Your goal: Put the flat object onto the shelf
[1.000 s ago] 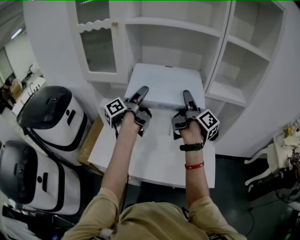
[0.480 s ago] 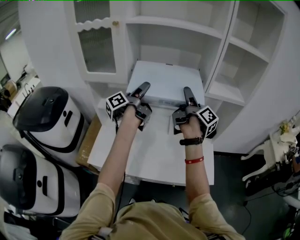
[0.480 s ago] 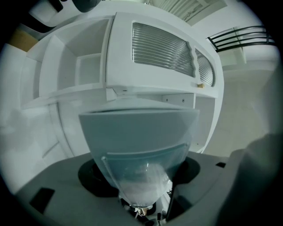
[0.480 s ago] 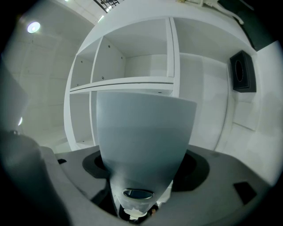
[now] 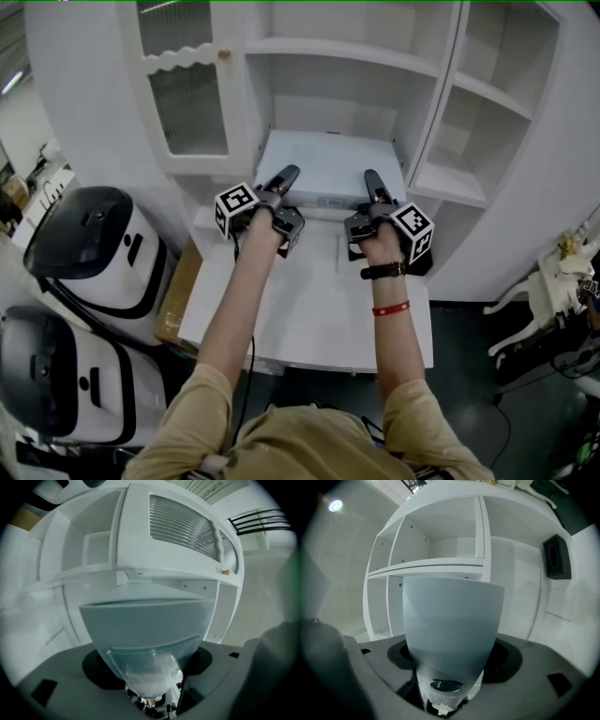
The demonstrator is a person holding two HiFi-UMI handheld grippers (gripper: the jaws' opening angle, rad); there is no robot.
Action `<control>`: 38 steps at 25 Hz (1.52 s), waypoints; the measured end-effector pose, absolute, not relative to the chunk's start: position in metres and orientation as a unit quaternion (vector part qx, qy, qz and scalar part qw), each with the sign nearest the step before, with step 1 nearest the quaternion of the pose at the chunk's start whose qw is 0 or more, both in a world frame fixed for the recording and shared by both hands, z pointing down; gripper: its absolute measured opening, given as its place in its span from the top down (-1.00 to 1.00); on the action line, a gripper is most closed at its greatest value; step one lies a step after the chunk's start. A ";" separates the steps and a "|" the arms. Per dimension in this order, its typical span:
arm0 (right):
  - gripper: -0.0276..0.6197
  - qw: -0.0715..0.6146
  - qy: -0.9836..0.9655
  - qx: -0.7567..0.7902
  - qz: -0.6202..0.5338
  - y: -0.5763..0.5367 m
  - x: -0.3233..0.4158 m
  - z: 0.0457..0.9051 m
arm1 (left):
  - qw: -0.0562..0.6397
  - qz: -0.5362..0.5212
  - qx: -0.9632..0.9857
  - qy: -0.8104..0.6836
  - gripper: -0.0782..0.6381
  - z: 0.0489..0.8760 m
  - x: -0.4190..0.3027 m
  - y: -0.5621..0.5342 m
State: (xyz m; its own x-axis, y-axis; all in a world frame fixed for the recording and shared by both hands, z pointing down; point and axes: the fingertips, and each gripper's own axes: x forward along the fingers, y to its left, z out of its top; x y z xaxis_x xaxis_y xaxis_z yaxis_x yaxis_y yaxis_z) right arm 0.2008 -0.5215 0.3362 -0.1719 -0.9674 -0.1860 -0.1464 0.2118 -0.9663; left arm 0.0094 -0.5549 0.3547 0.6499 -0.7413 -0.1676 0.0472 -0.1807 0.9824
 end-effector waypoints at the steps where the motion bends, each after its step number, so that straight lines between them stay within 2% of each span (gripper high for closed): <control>1: -0.18 0.463 0.623 -0.447 -0.444 -0.524 0.200 0.338 | 0.589 -0.335 0.691 -0.252 -0.09 0.356 0.009 -0.557; 8: -0.19 0.468 0.612 -0.458 -0.443 -0.535 0.204 0.341 | 0.593 -0.334 0.687 -0.254 -0.11 0.354 0.011 -0.569; 13: -0.26 0.456 0.603 -0.498 -0.426 -0.538 0.213 0.341 | 0.585 -0.327 0.696 -0.258 -0.13 0.352 0.013 -0.571; 19: -0.36 0.471 0.600 -0.487 -0.425 -0.537 0.214 0.343 | 0.579 -0.346 0.699 -0.237 -0.24 0.350 0.010 -0.570; 27: -0.45 0.482 0.606 -0.488 -0.403 -0.529 0.224 0.339 | 0.570 -0.358 0.703 -0.229 -0.28 0.348 0.007 -0.568; 38: -0.47 0.469 0.631 -0.481 -0.389 -0.513 0.213 0.345 | 0.551 -0.378 0.708 -0.230 -0.31 0.346 -0.006 -0.552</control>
